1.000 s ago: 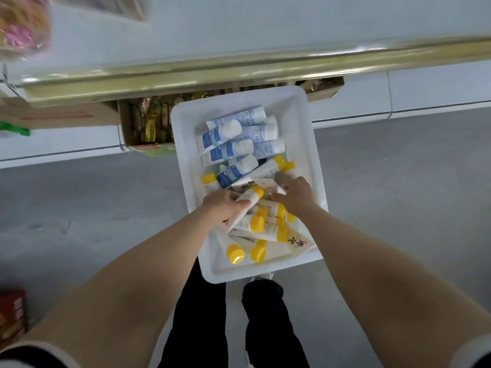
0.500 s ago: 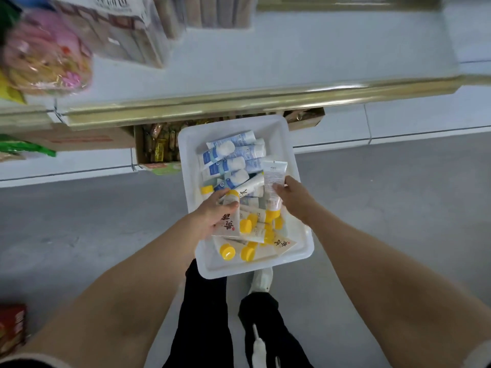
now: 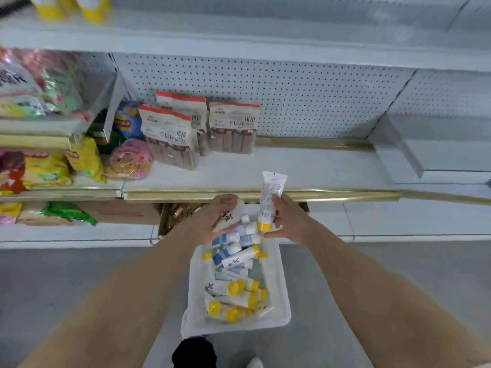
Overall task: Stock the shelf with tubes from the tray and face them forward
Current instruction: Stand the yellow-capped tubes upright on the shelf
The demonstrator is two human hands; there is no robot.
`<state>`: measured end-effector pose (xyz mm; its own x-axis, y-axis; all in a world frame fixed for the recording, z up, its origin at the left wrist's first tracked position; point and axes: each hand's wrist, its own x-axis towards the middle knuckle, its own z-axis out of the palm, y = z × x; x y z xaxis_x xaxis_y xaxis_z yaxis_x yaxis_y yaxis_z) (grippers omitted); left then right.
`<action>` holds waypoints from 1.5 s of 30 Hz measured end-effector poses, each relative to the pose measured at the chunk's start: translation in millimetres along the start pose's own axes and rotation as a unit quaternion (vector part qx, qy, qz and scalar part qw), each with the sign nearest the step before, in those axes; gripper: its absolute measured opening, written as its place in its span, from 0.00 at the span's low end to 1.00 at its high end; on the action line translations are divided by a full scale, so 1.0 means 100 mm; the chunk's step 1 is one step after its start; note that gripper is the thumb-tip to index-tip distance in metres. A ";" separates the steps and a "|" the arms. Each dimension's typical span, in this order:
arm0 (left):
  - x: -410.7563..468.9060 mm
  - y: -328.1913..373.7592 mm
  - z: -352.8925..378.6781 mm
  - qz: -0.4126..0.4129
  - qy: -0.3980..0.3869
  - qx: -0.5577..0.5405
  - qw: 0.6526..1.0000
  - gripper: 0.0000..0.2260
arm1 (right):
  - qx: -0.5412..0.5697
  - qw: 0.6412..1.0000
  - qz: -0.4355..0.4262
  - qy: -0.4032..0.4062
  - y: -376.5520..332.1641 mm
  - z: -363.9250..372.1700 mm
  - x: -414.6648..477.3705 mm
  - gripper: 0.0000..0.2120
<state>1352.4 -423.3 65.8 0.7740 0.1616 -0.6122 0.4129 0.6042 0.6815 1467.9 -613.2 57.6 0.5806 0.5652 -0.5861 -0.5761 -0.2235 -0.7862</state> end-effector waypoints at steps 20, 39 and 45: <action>-1.19 1.18 0.98 0.297 -0.042 -0.030 0.953 0.22 | -0.053 0.963 -0.255 -0.066 -1.83 0.53 -0.96 0.12; -1.04 2.50 0.54 0.389 0.185 0.108 0.896 0.11 | -0.064 0.946 -0.315 -0.045 -2.70 1.23 -0.46 0.13; -0.71 3.38 0.39 0.430 0.248 0.161 0.853 0.10 | -0.087 0.926 -0.368 -0.001 -3.37 1.66 -0.02 0.17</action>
<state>1456.0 -261.1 355.2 0.5921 0.7954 0.1293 -0.0335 -0.1360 0.9901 1565.3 -407.1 356.0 0.7780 0.6163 0.1221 0.0775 0.0986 -0.9921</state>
